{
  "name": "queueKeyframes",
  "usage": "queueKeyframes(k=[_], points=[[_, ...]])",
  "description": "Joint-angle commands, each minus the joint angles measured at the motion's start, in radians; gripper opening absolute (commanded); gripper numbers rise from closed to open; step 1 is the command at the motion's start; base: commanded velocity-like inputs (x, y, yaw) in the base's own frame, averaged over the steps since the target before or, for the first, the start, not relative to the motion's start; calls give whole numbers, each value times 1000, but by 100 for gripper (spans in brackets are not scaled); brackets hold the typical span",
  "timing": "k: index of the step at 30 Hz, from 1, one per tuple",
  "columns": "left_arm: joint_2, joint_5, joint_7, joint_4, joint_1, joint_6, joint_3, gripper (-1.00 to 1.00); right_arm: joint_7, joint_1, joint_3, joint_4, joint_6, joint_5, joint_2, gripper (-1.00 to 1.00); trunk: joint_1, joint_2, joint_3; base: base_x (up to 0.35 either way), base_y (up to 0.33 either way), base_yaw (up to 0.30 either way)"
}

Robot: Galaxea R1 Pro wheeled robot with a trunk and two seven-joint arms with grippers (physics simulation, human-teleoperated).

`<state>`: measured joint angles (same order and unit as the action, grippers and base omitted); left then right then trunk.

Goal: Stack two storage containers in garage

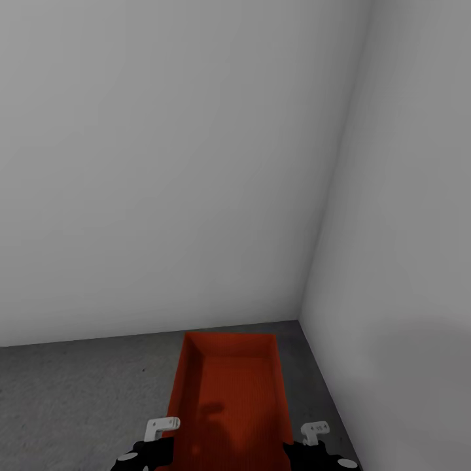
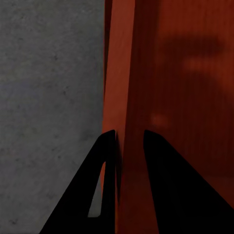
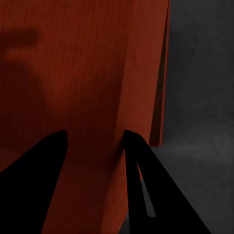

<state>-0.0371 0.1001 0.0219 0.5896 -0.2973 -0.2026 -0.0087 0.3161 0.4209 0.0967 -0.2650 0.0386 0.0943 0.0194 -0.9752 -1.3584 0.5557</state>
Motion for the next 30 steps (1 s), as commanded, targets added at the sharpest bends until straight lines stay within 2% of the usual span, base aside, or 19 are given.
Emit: queueKeyframes(k=[1,22,30], points=[[-83,-5,16,62,-1,18,14,-100,12,-1,15,3,0,21,2,-100,0,-1,1,0,0,0],[-81,-3,16,64,-1,19,15,-100,12,-1,15,3,0,19,1,-100,0,-1,1,0,0,0],[-81,-3,16,64,-1,19,15,-100,12,0,15,3,0,19,1,-100,-31,-57,26,0,0,0]])
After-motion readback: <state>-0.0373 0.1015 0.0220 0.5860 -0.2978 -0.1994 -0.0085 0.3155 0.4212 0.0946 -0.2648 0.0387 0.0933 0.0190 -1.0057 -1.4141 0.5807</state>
